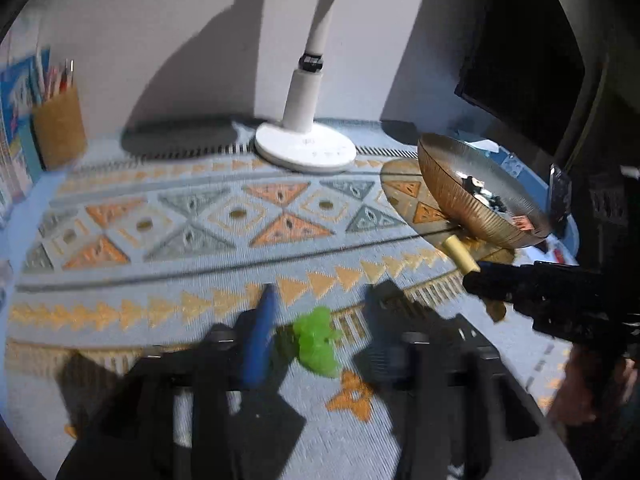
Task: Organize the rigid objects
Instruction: 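Grasp the green frog with left tool while right tool lifts the yellow block, then carry frog and yellow block into the amber bowl and open both tools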
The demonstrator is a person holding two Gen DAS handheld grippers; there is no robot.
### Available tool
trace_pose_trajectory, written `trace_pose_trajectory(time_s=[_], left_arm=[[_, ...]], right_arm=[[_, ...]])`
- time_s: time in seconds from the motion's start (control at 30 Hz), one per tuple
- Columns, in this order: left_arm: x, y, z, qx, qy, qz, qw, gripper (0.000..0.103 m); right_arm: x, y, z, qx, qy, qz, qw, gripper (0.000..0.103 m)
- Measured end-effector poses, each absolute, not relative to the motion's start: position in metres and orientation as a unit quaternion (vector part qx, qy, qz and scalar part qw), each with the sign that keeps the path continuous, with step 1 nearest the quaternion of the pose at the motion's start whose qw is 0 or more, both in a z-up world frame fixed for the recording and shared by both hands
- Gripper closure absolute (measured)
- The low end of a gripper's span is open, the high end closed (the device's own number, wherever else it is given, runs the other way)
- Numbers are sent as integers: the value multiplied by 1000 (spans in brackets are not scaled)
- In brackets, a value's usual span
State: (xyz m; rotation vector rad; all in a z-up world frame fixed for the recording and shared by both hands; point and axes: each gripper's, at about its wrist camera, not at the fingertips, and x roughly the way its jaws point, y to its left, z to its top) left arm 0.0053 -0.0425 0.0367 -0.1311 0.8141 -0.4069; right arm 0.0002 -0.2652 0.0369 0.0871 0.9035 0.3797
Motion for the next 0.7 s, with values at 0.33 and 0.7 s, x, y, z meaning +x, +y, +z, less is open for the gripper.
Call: trace_pose_trajectory(time_s=[0.33, 0.7], left_arm=[[1, -70, -5, 6, 461, -154, 874, 42], [10, -111, 29, 36, 409, -171, 896, 80]], right_arm=[[-1, -289, 15, 74, 447, 184, 872, 80], [-9, -310, 29, 90, 421, 176, 885, 80]])
